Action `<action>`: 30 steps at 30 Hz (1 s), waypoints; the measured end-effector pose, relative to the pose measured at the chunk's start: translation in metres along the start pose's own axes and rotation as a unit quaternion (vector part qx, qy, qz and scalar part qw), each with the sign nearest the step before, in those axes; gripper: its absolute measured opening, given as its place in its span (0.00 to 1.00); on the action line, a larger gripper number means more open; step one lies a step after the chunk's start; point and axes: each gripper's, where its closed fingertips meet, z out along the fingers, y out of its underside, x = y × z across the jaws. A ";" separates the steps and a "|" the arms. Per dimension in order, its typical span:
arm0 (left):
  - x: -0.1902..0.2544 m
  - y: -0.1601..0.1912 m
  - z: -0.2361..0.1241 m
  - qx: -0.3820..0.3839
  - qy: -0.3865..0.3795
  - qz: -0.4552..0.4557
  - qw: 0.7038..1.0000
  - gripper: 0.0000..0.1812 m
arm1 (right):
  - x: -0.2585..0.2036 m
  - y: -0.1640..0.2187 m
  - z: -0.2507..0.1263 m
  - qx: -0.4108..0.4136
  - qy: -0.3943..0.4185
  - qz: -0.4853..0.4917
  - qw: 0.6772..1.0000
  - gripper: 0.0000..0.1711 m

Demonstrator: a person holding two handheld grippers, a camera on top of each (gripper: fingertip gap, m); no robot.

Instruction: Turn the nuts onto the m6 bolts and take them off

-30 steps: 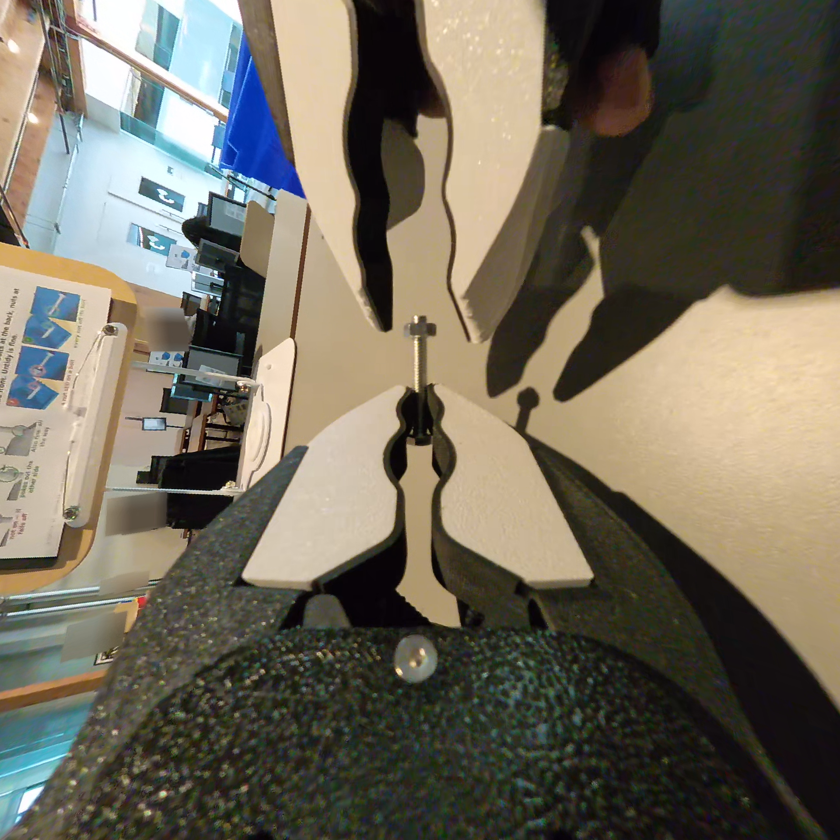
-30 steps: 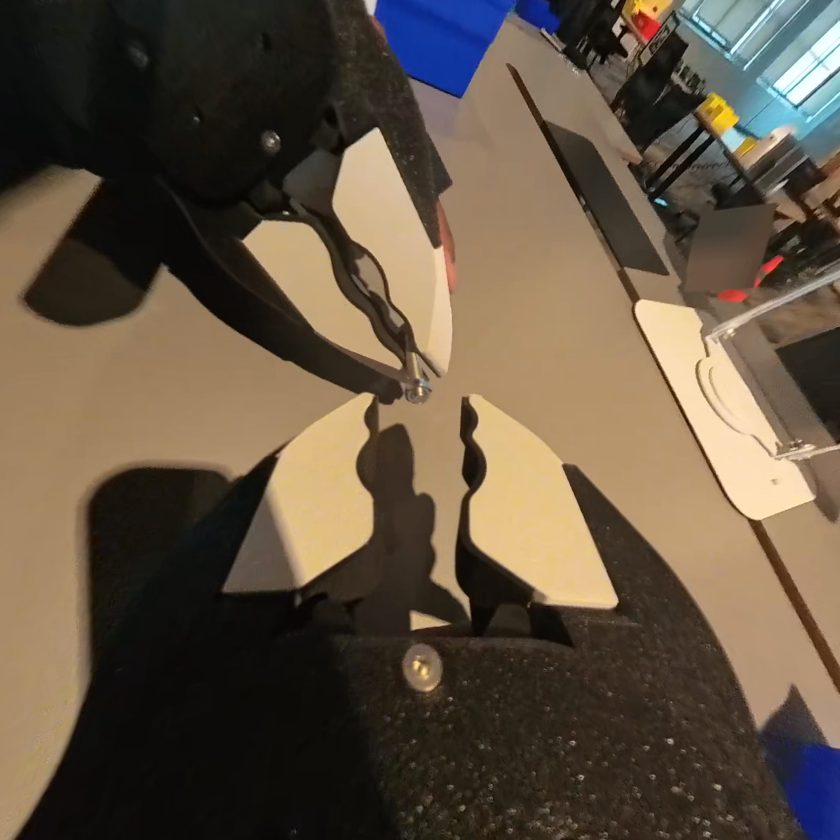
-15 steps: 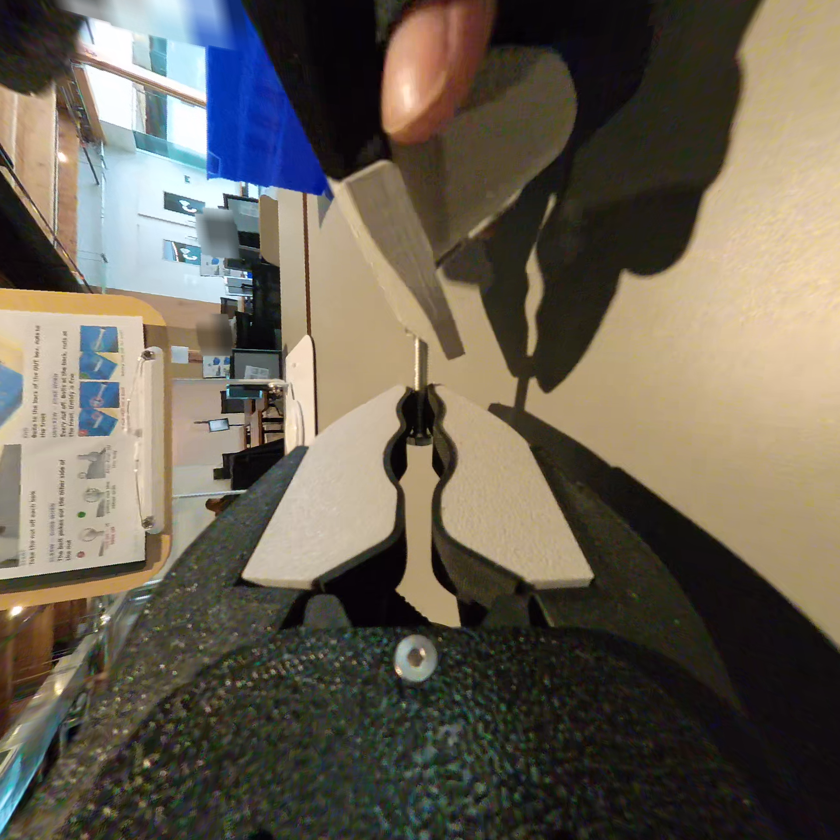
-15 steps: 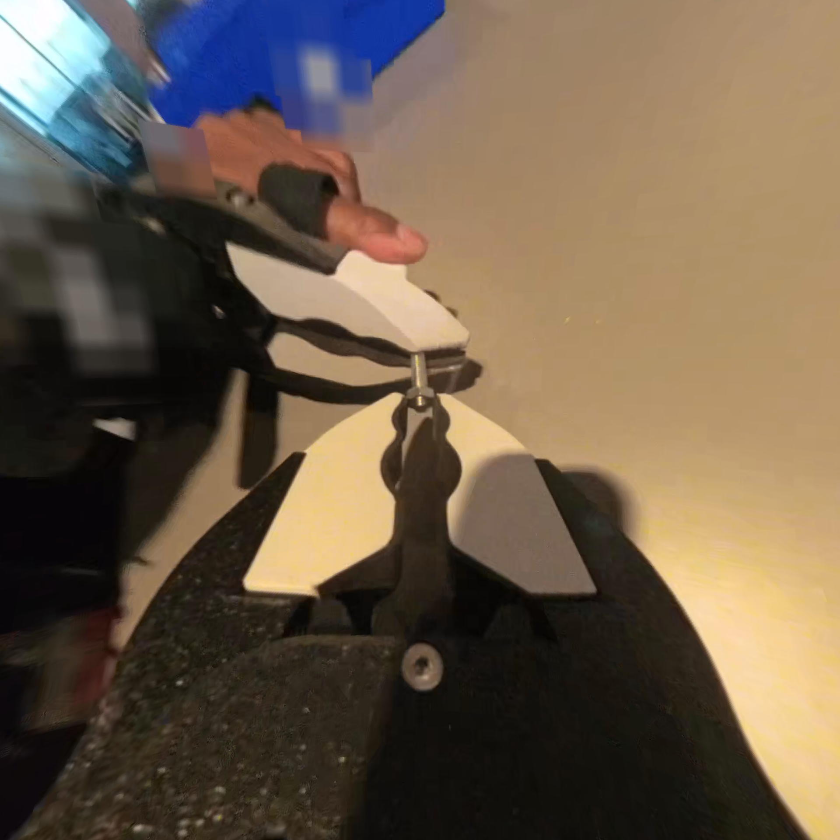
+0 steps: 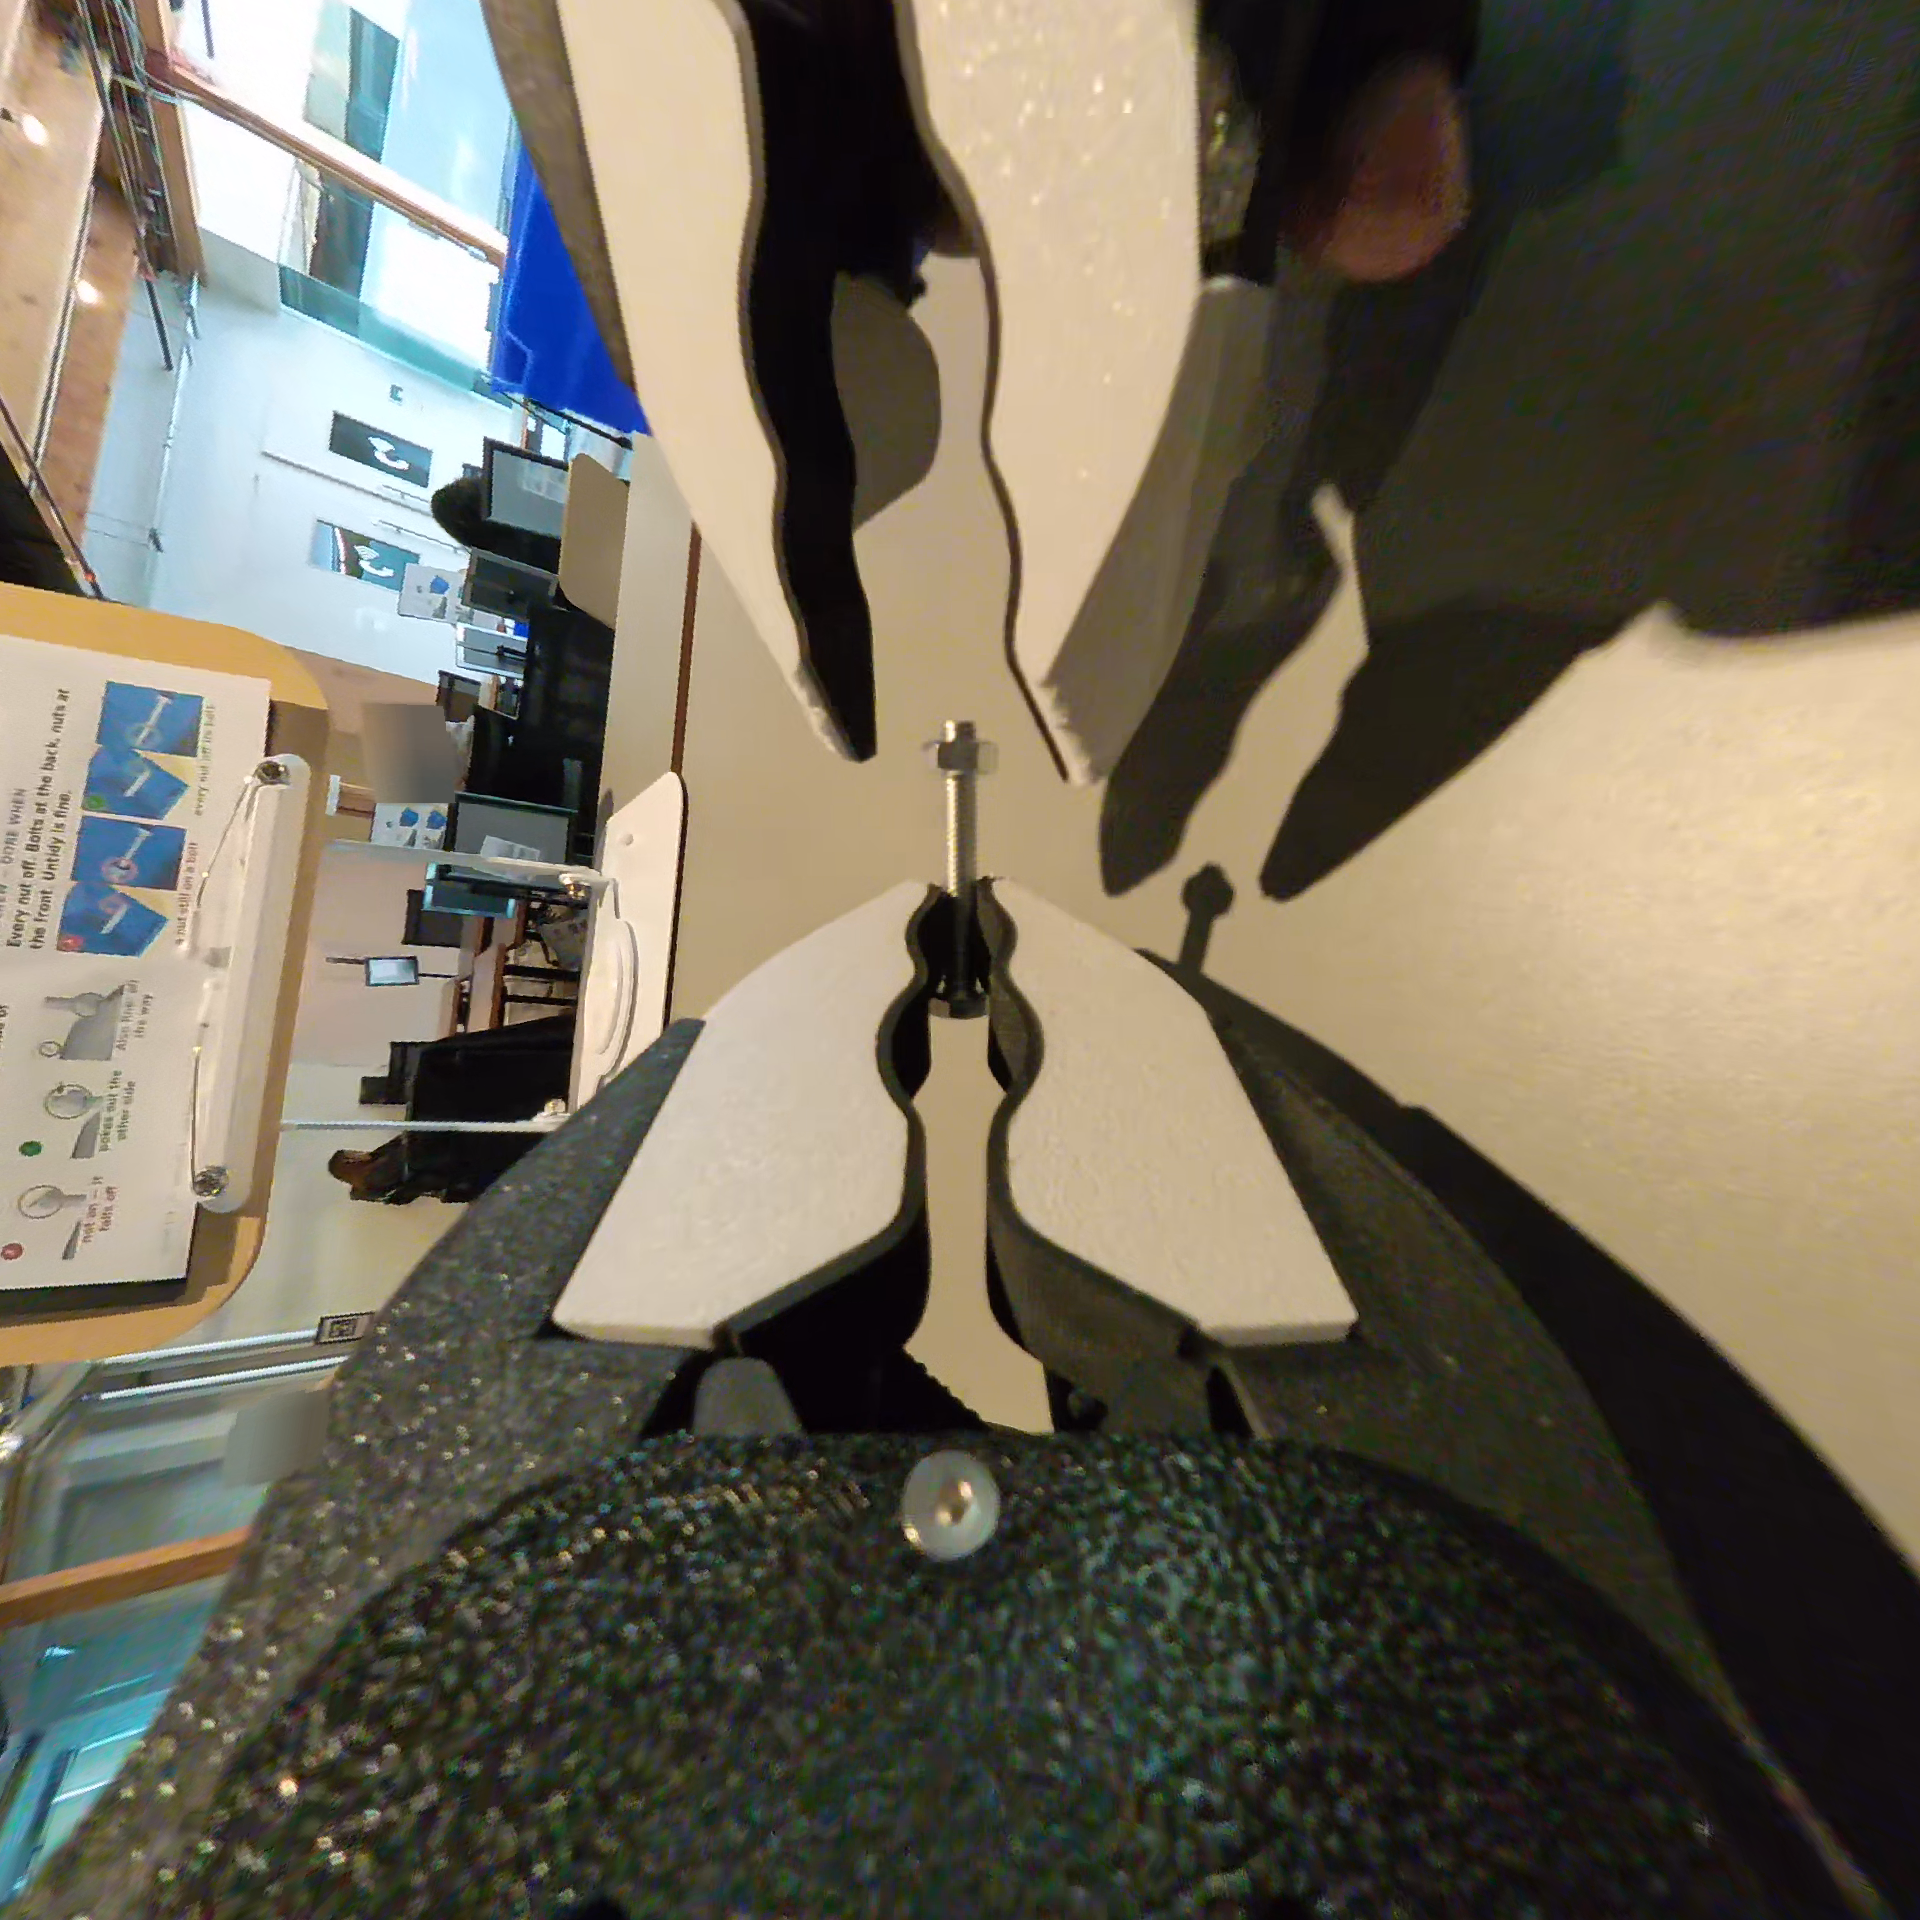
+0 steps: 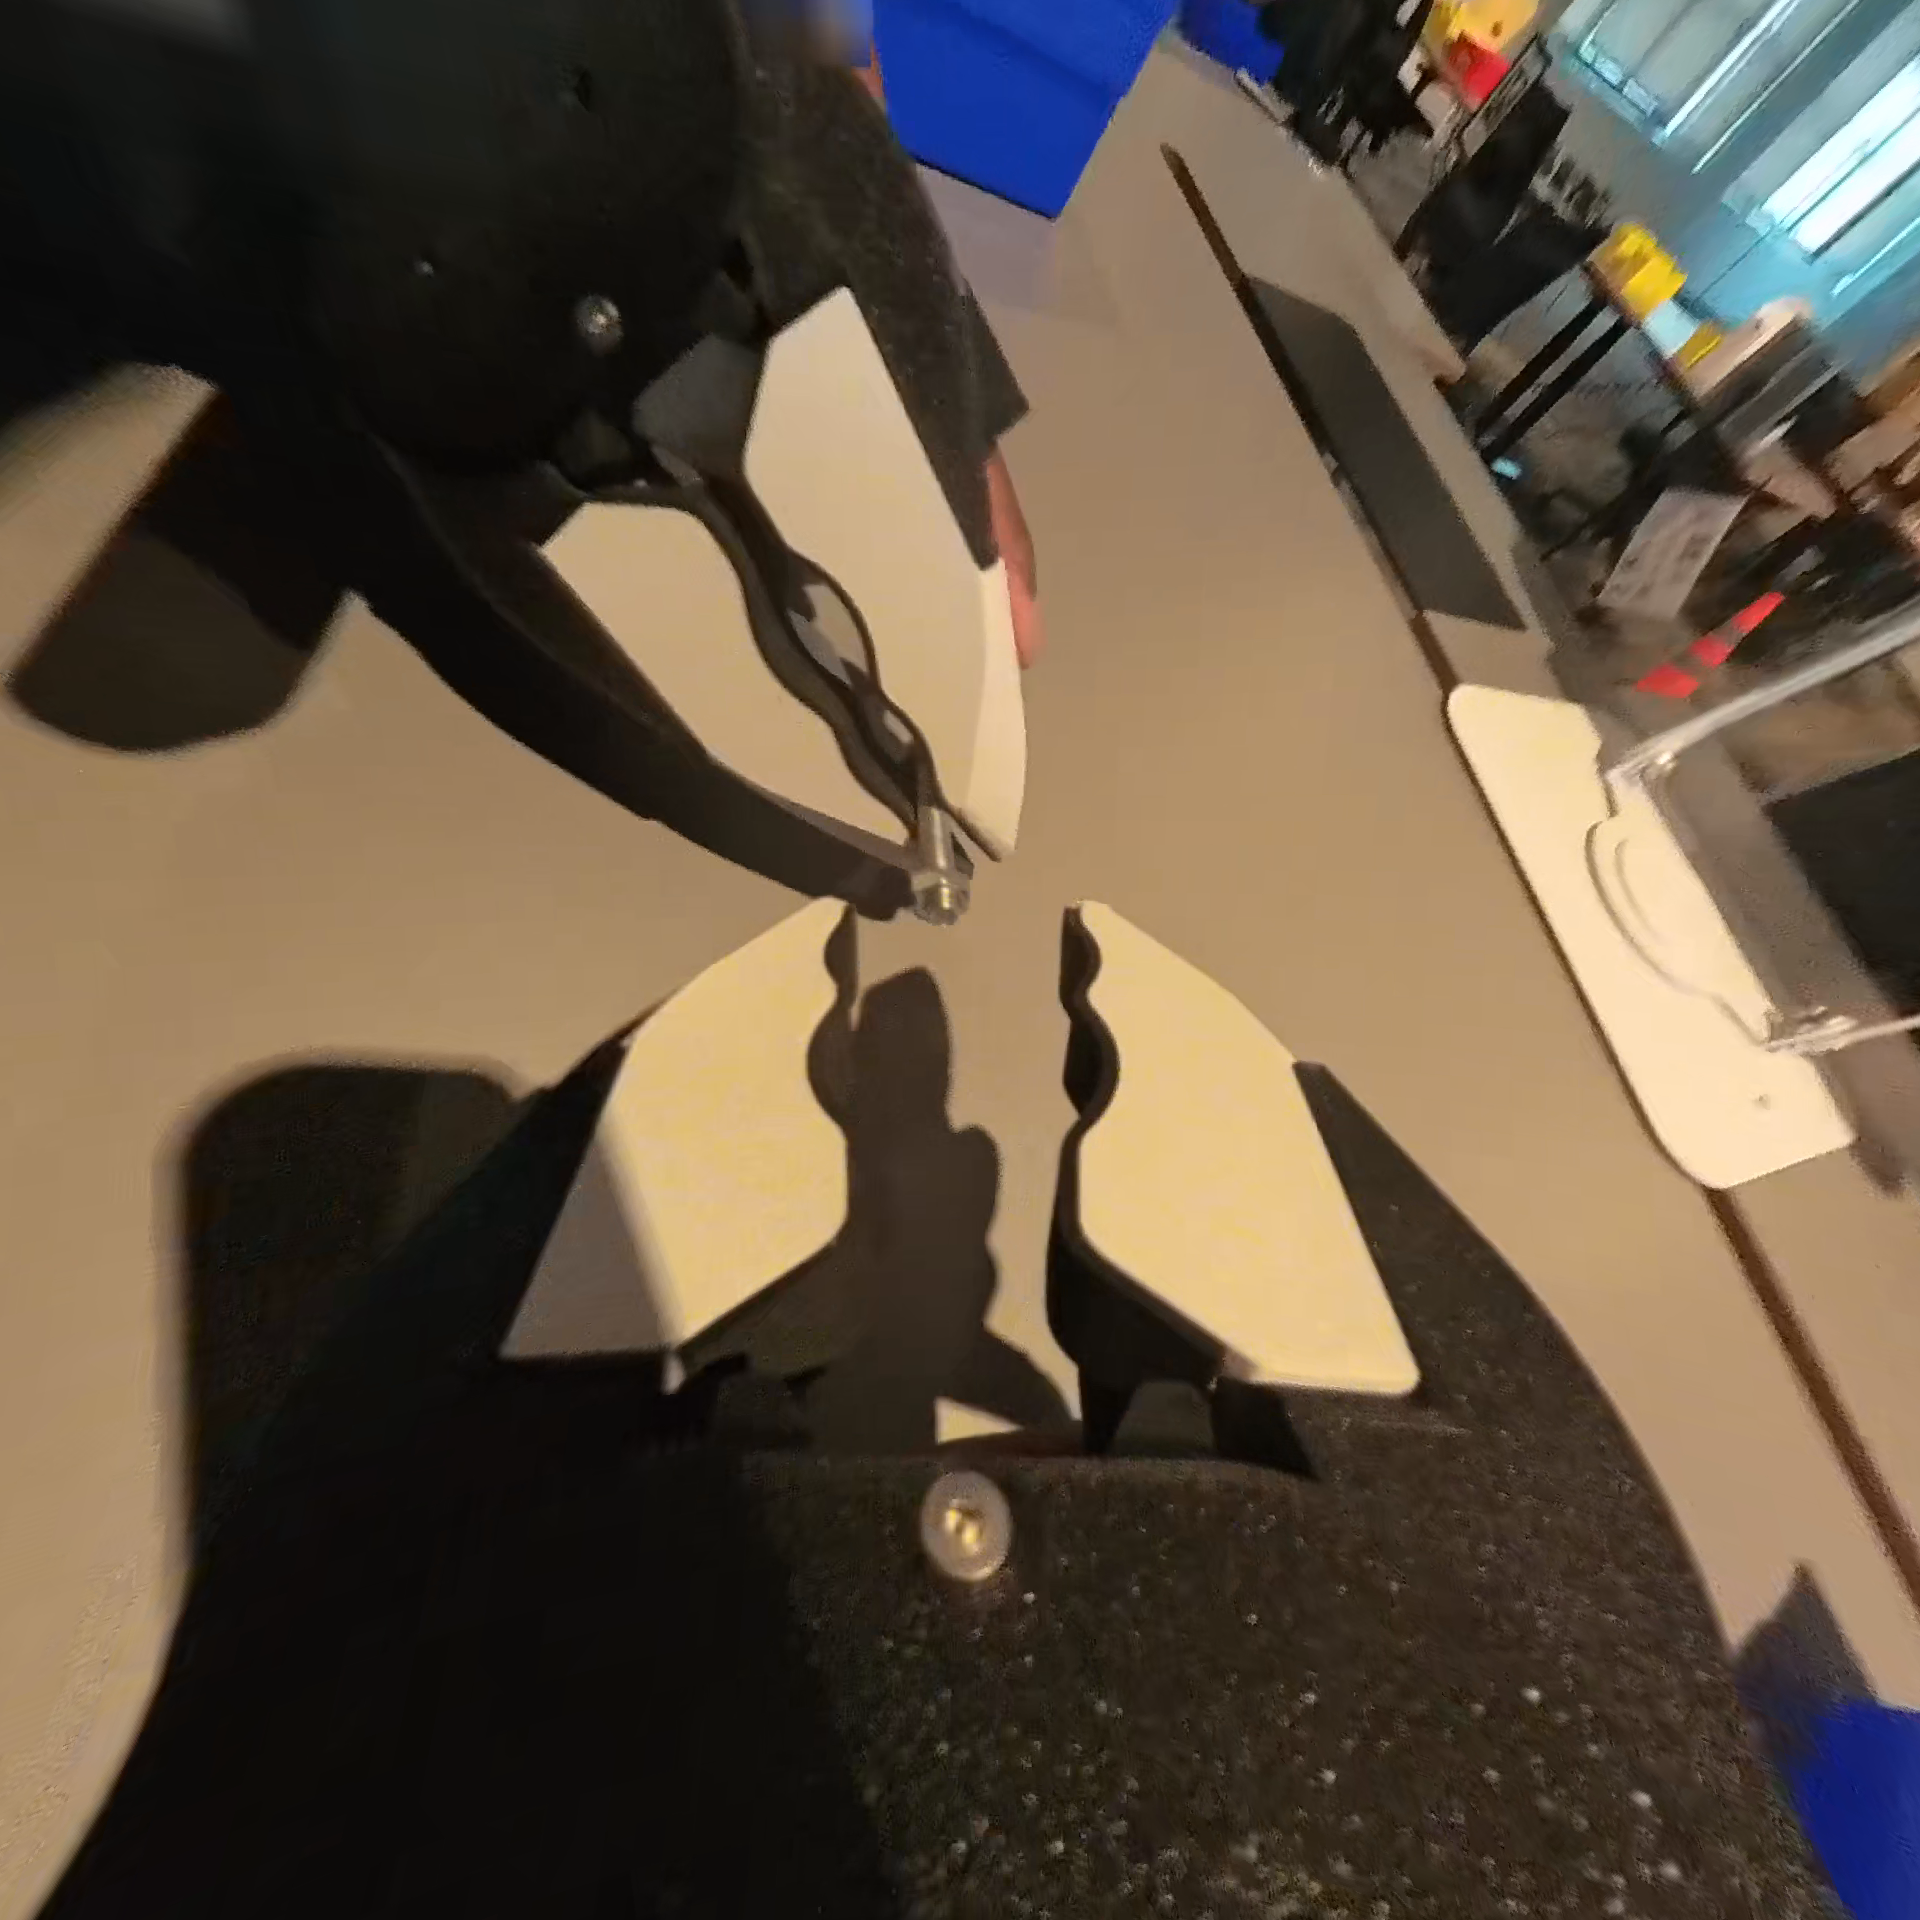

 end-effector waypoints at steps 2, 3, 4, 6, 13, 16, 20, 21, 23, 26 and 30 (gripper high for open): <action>0.002 -0.002 0.000 0.004 0.005 0.001 1.000 0.03 | -0.003 -0.003 0.001 0.006 0.005 -0.023 1.000 0.18; 0.003 -0.003 0.000 0.006 0.006 0.003 1.000 0.03 | -0.004 -0.004 0.001 0.005 0.011 -0.033 0.999 0.14; 0.003 -0.004 0.000 0.007 0.006 0.004 1.000 0.03 | -0.004 -0.003 0.002 -0.002 0.013 -0.039 0.999 0.10; 0.004 -0.002 0.001 -0.002 0.004 0.015 1.000 0.03 | -0.006 0.001 0.004 -0.020 0.009 -0.029 0.999 0.06; 0.000 0.002 0.002 -0.020 -0.017 0.058 0.998 0.03 | -0.010 0.000 0.007 -0.006 -0.129 0.408 0.904 0.06; -0.003 -0.002 0.002 -0.009 -0.024 0.039 0.999 0.03 | -0.007 -0.006 0.002 0.051 -0.200 0.513 0.833 0.06; -0.004 -0.001 0.002 -0.003 -0.018 0.012 1.000 0.03 | 0.000 -0.003 -0.001 0.048 -0.178 0.430 0.884 0.24; -0.004 0.000 0.001 -0.001 -0.015 0.003 1.000 0.03 | 0.003 0.000 -0.001 0.038 -0.150 0.380 0.912 0.26; -0.004 0.002 0.001 -0.002 -0.009 -0.007 1.000 0.03 | 0.010 0.004 -0.003 0.019 -0.090 0.271 0.958 0.28; -0.003 0.004 0.001 -0.001 -0.003 -0.016 1.000 0.03 | 0.012 0.001 -0.006 0.011 -0.029 0.128 0.991 0.26; -0.002 0.002 0.001 0.003 0.001 -0.020 1.000 0.03 | 0.003 0.000 -0.002 0.001 0.002 0.013 1.000 0.22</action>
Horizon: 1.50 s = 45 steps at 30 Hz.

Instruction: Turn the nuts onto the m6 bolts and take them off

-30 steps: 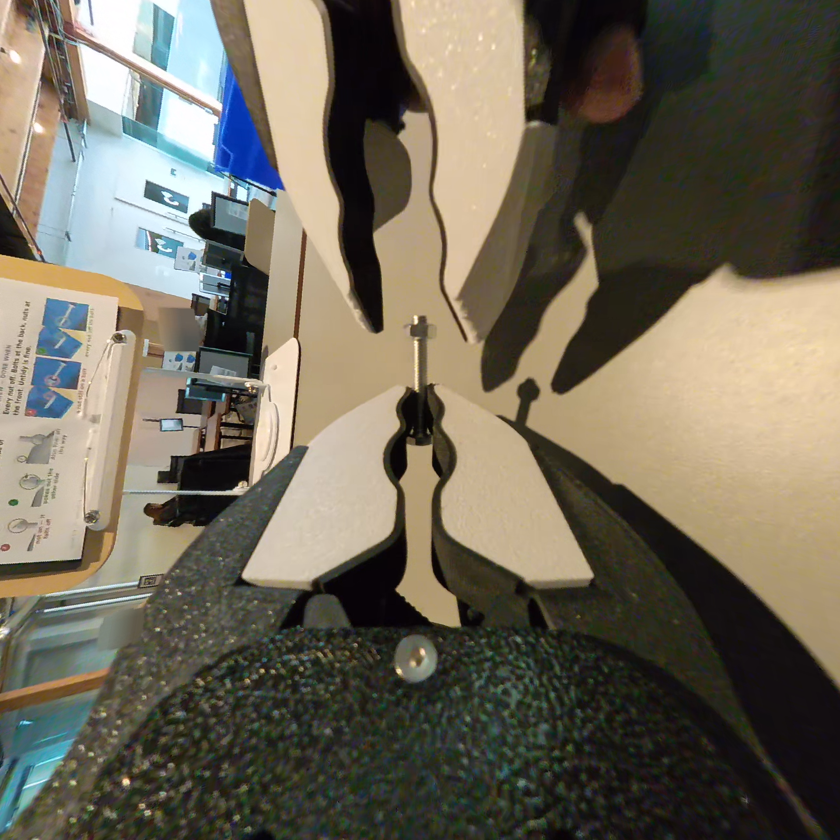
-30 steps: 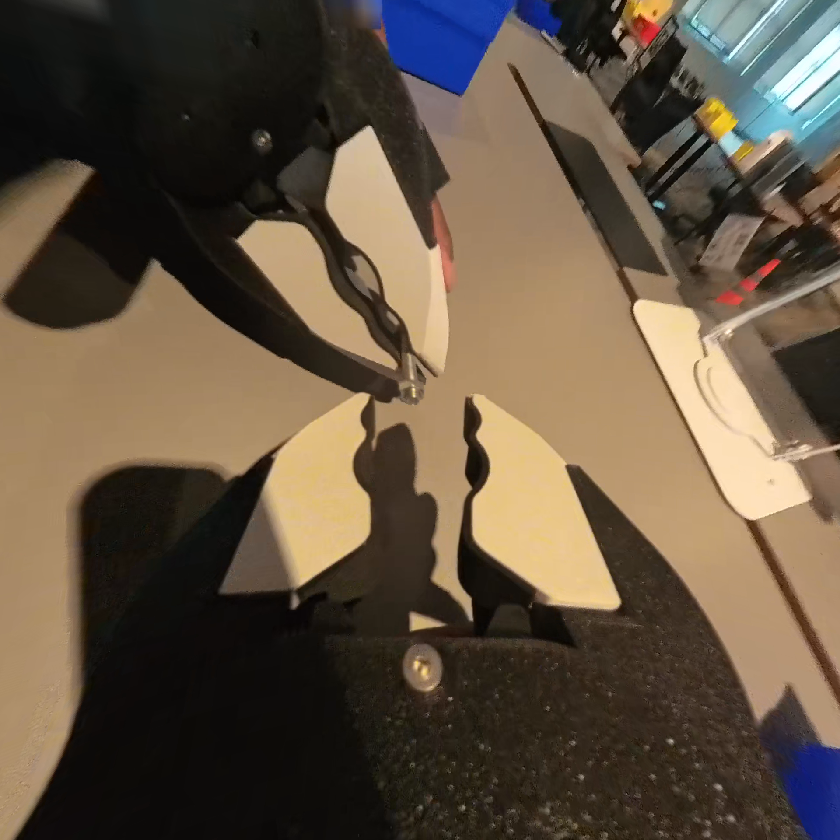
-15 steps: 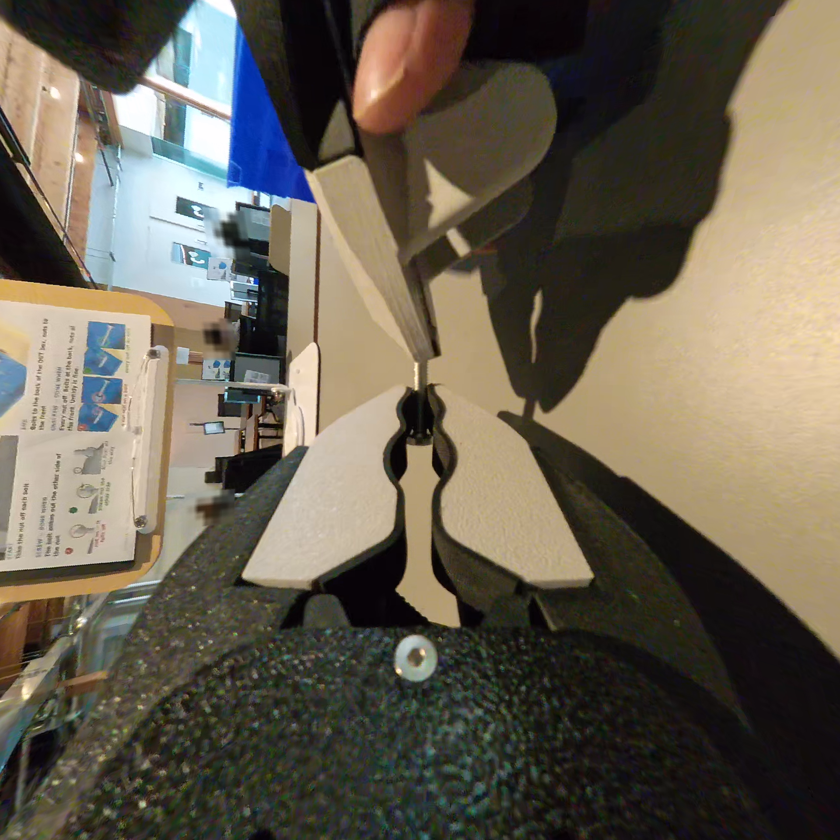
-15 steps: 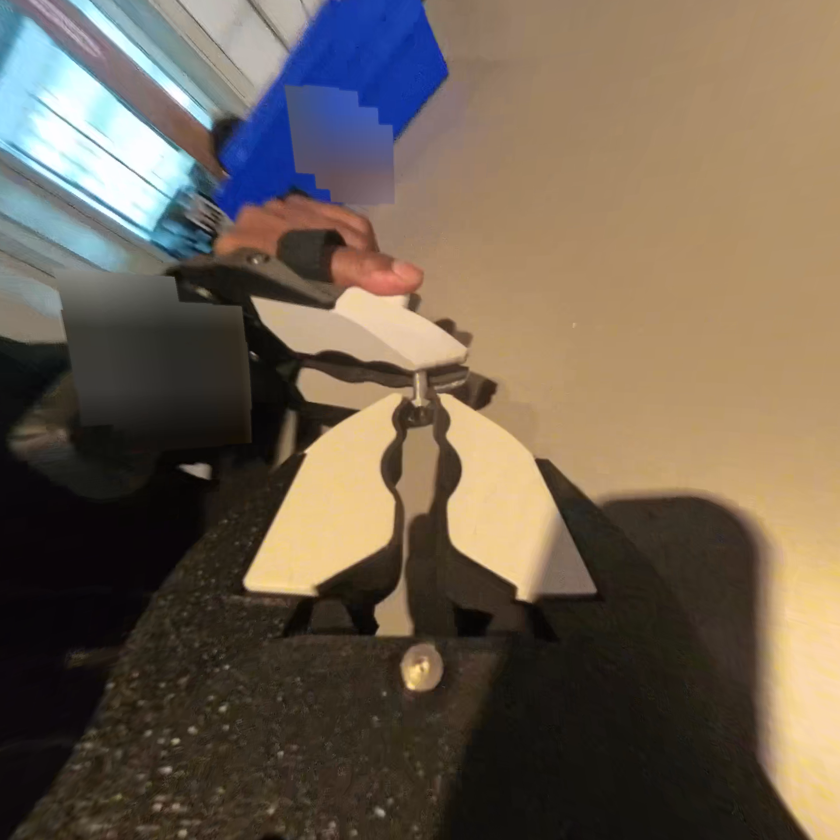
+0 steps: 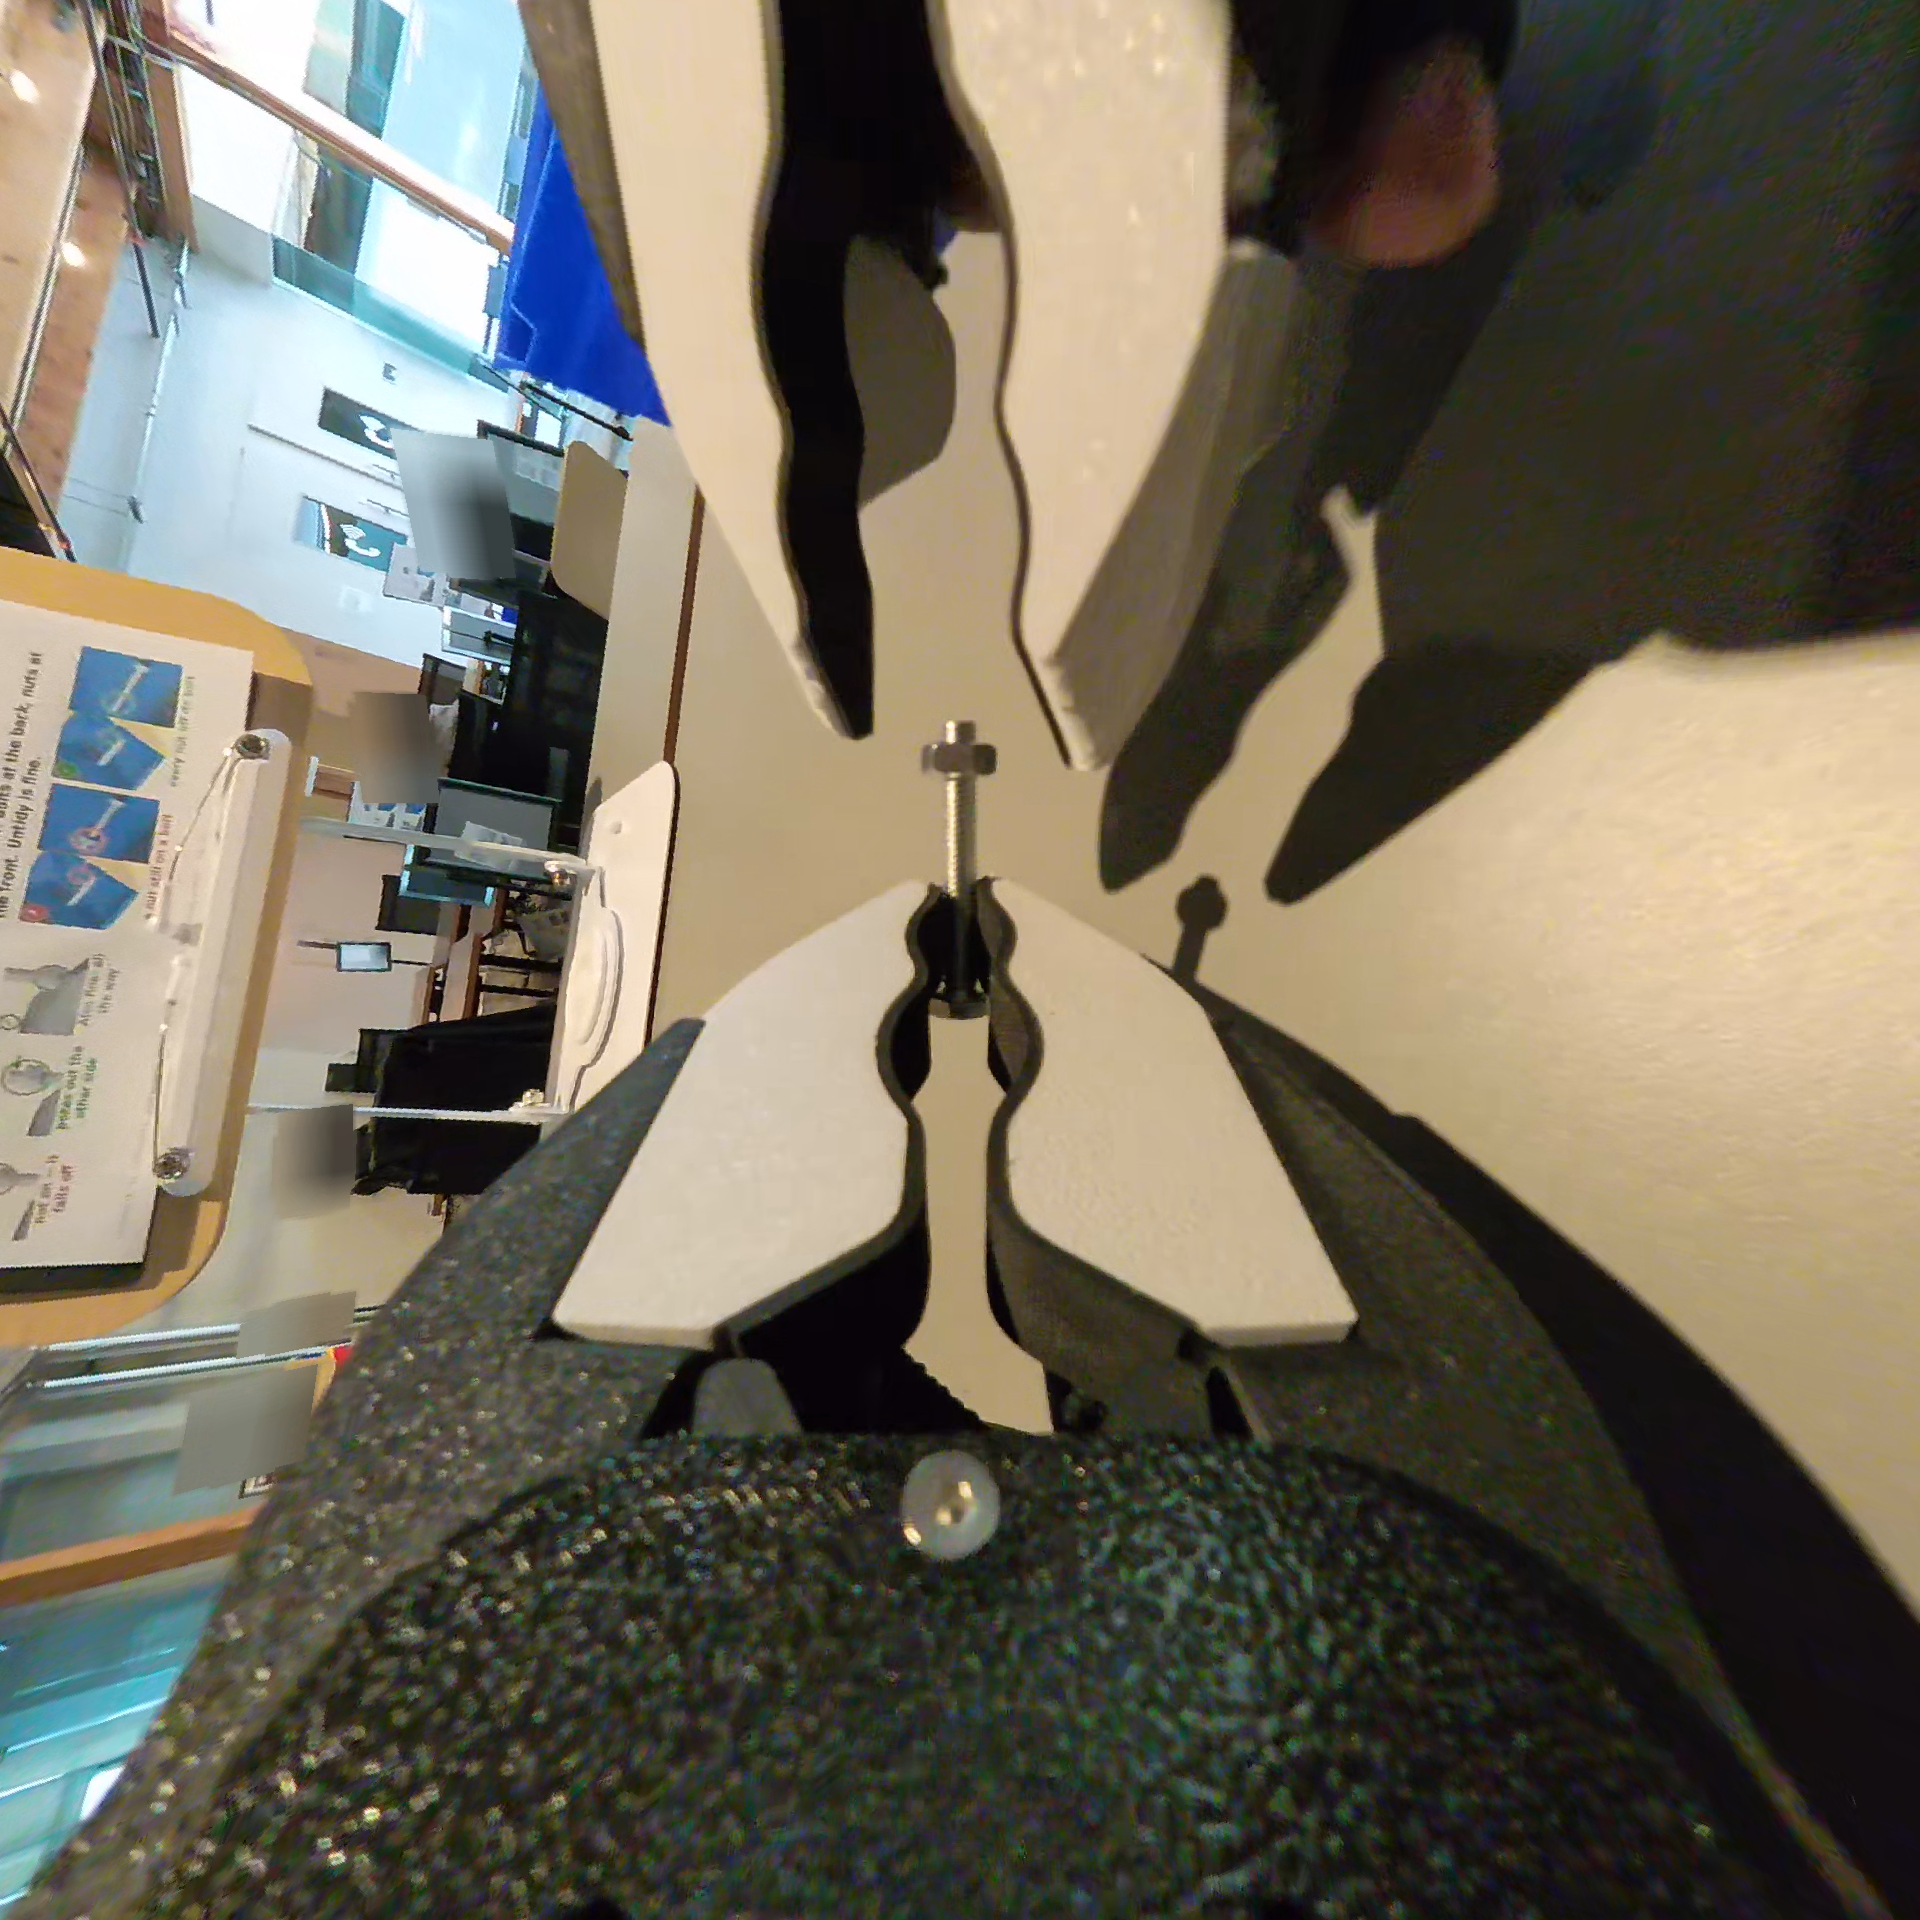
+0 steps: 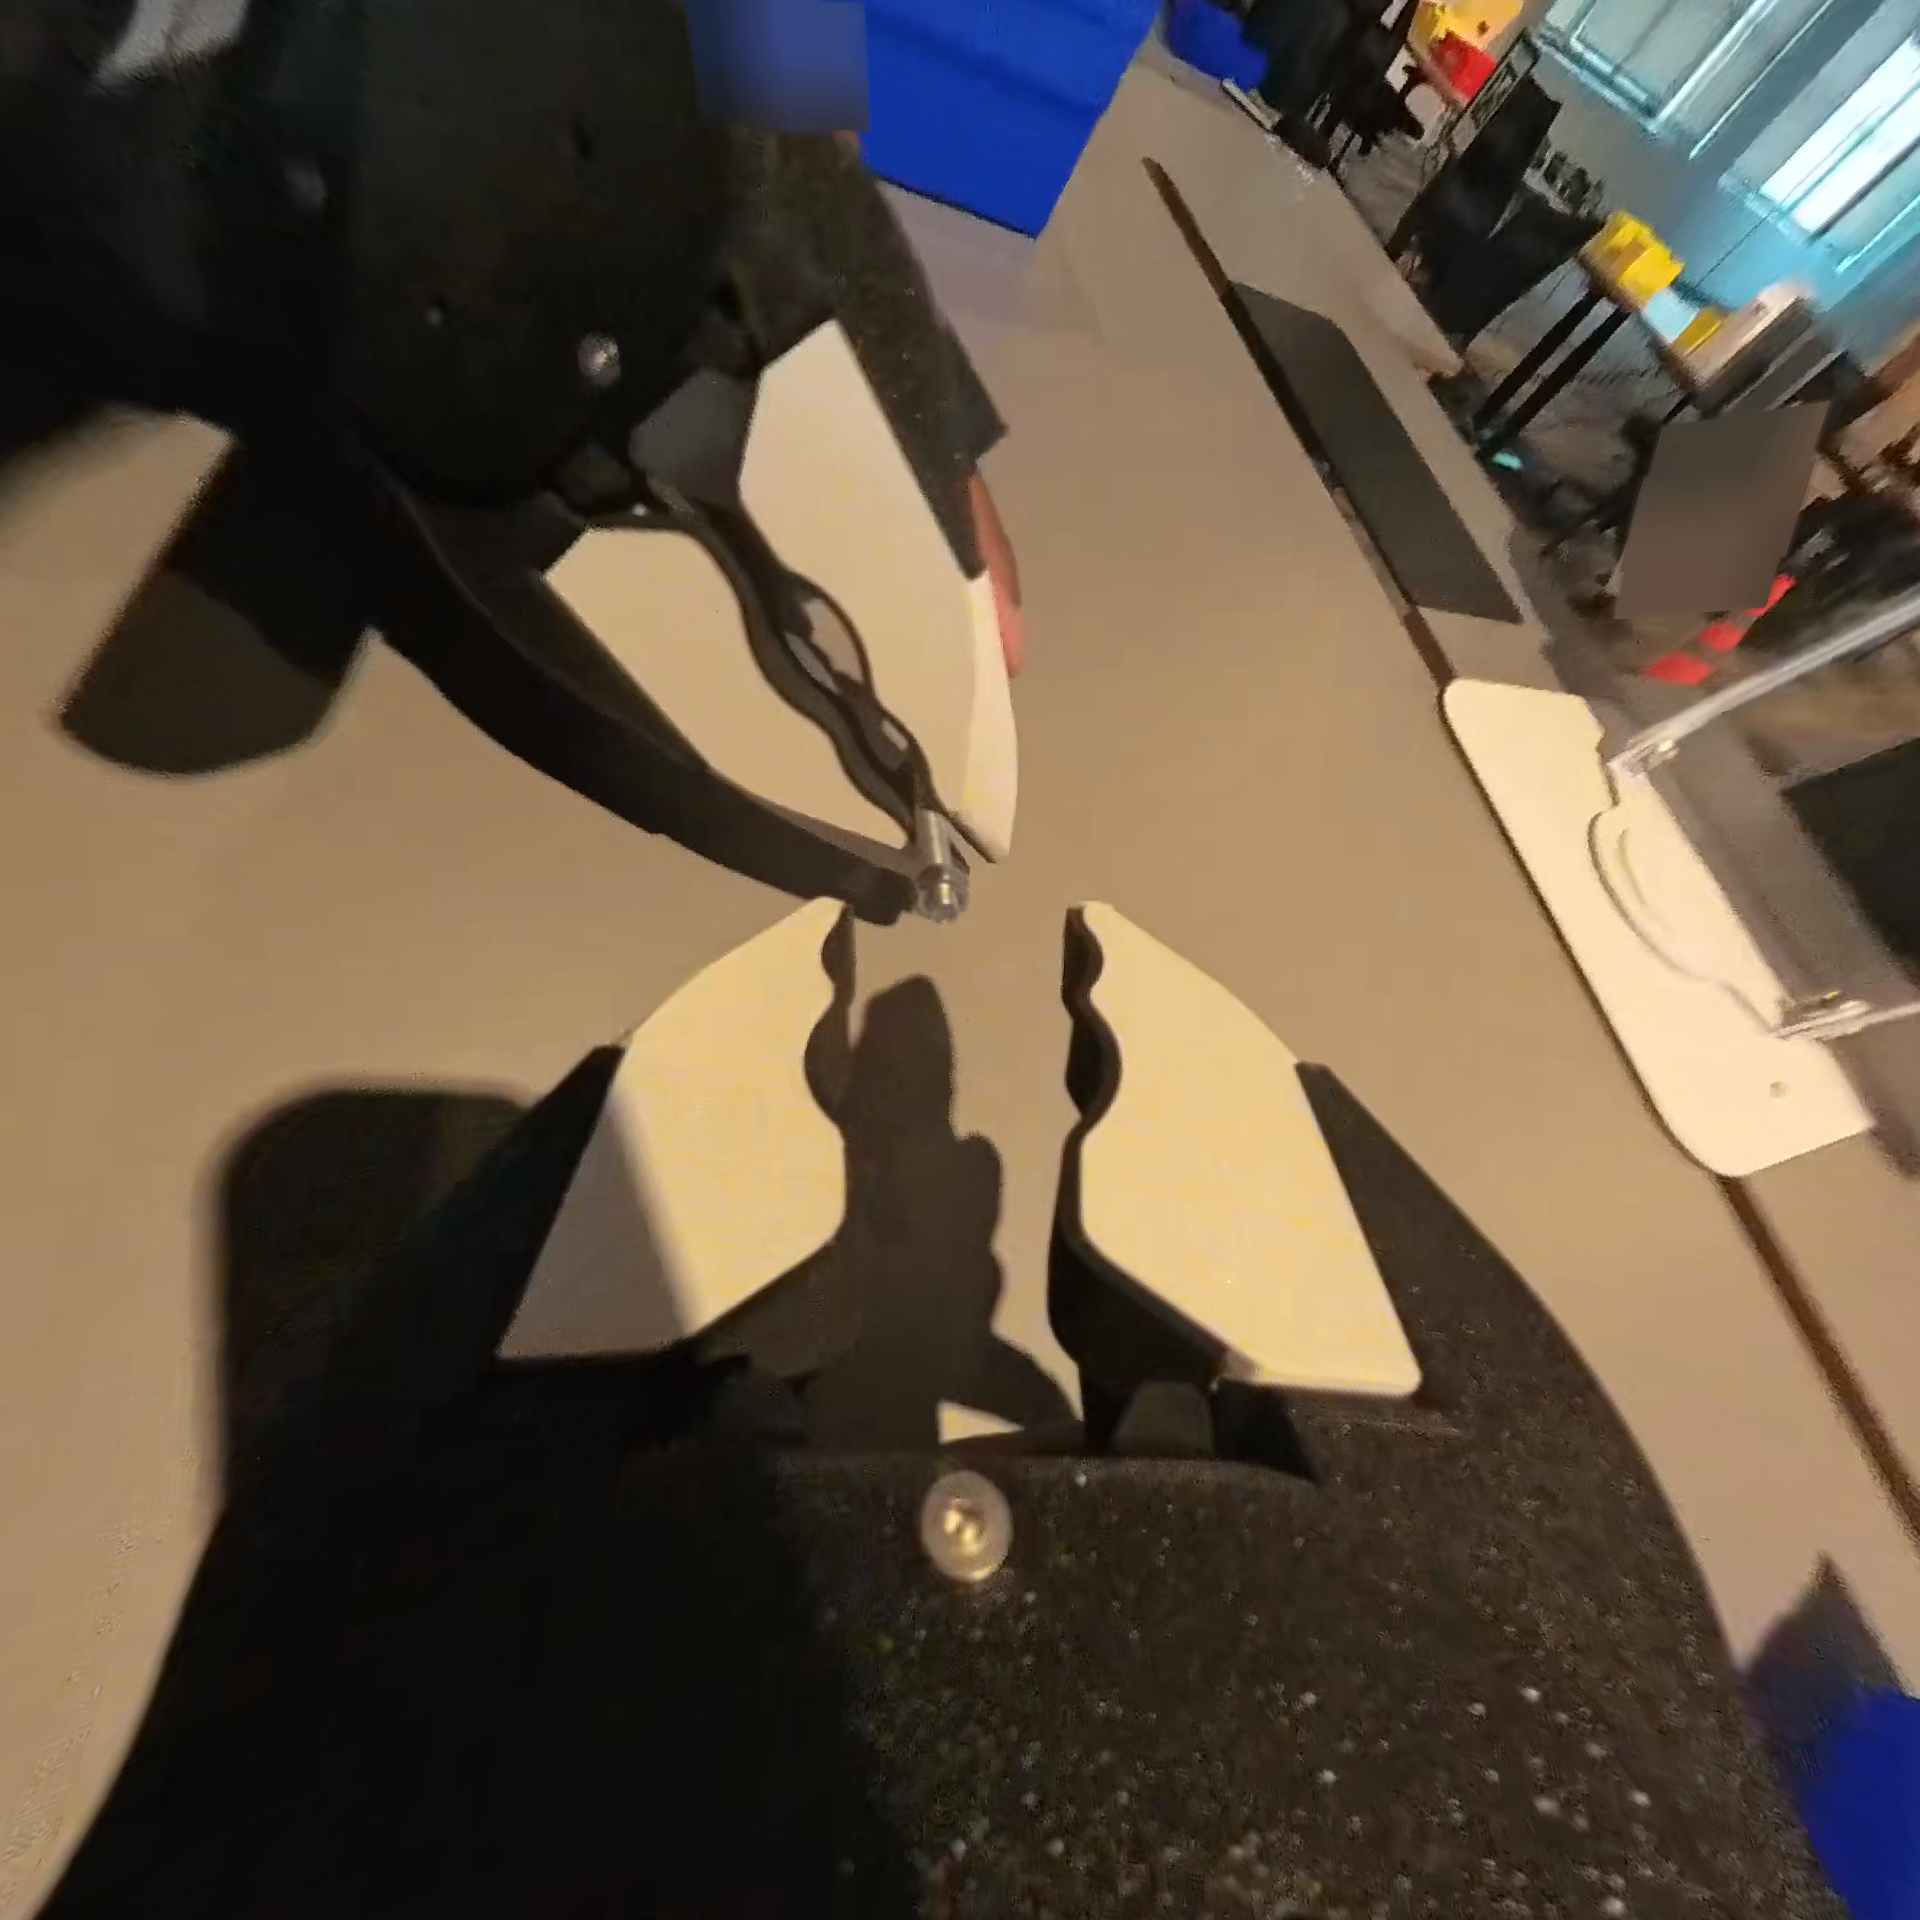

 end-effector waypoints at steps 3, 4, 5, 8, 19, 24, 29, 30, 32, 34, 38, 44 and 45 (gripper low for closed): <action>0.001 -0.003 0.000 0.006 0.002 0.003 1.000 0.03 | -0.006 0.006 0.005 -0.024 0.010 -0.046 0.999 0.17; 0.002 -0.004 0.000 0.008 0.002 0.006 1.000 0.03 | -0.006 0.007 0.007 -0.031 0.015 -0.049 0.998 0.11; 0.003 -0.003 0.000 0.005 0.003 0.010 1.000 0.03 | -0.006 0.008 0.008 -0.038 0.022 -0.044 0.998 0.07; 0.000 0.001 0.000 -0.006 -0.009 0.026 1.000 0.03 | -0.005 0.009 0.011 -0.055 0.007 0.034 0.998 0.06; -0.006 0.003 -0.001 -0.019 -0.028 0.052 0.998 0.03 | -0.012 0.001 0.008 0.021 -0.177 0.461 0.869 0.08; -0.009 0.005 -0.003 -0.008 -0.020 0.009 1.000 0.03 | 0.010 0.007 0.003 0.007 -0.050 0.231 0.972 0.17; -0.004 0.006 -0.002 -0.003 0.005 -0.018 1.000 0.03 | 0.005 -0.001 -0.001 0.006 0.018 -0.006 1.000 0.17; -0.003 0.005 -0.002 0.001 0.009 -0.025 1.000 0.03 | 0.001 -0.001 0.000 0.004 0.019 -0.028 0.999 0.17; -0.001 0.003 -0.003 0.009 0.020 -0.035 0.999 0.03 | -0.004 -0.003 0.002 0.007 0.017 -0.046 0.999 0.18; 0.001 0.002 -0.003 0.014 0.029 -0.039 0.999 0.03 | -0.008 -0.006 0.002 0.016 0.008 -0.047 0.999 0.18; 0.010 -0.005 -0.005 0.032 0.058 -0.035 0.997 0.03 | -0.015 -0.010 0.003 0.025 -0.002 -0.061 0.998 0.15; 0.013 -0.006 -0.003 0.025 0.049 -0.002 0.998 0.03 | -0.017 -0.006 0.012 -0.009 0.001 -0.019 1.000 0.06; 0.011 -0.005 -0.003 0.021 0.041 0.002 0.999 0.03 | -0.015 -0.006 0.013 -0.012 -0.003 0.012 1.000 0.06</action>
